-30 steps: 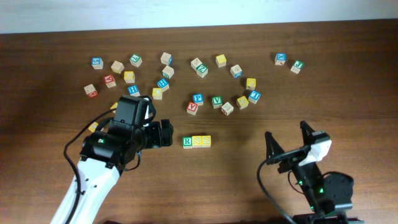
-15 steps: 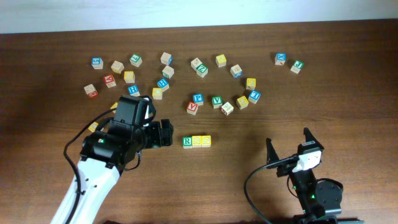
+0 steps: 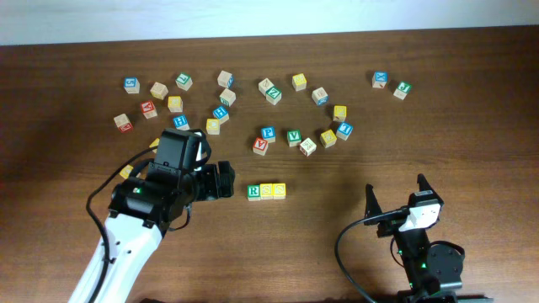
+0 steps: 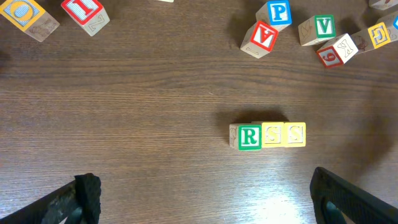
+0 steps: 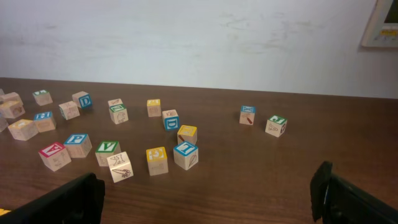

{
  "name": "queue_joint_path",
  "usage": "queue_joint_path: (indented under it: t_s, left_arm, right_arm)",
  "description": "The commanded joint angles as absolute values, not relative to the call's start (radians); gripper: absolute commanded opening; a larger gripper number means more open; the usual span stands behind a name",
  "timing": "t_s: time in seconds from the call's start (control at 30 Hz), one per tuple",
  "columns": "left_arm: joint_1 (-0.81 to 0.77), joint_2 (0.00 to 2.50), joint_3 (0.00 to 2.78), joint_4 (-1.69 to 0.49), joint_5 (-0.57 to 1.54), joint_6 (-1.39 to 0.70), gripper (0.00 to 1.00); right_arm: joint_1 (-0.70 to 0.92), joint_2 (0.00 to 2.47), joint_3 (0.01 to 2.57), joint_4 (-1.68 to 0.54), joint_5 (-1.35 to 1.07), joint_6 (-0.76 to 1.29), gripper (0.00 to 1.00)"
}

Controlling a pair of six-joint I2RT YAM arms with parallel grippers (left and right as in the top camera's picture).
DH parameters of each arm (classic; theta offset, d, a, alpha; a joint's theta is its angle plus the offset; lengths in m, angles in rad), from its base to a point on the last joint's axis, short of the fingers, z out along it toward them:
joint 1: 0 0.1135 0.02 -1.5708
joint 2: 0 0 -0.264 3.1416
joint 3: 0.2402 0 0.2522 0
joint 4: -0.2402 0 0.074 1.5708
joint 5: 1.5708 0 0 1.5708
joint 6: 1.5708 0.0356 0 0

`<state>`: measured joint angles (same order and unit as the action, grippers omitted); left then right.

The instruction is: Spell out RSS

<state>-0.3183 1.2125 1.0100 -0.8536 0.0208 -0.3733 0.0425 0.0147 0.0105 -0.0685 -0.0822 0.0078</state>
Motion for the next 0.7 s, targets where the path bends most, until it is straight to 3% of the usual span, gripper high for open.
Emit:
queue_joint_path:
  t_s: [0.0, 0.67]
  left_arm:
    - [-0.316, 1.202, 1.018, -0.854, 0.010, -0.365, 0.99]
    - [-0.316, 1.211, 1.018, -0.884, 0.010, -0.365, 0.99]
  right_arm:
    - [0.039, 0.003, 0.006, -0.075, -0.070, 0.015, 0.98]
    - [0.039, 0.003, 0.006, -0.075, -0.070, 0.015, 0.98]
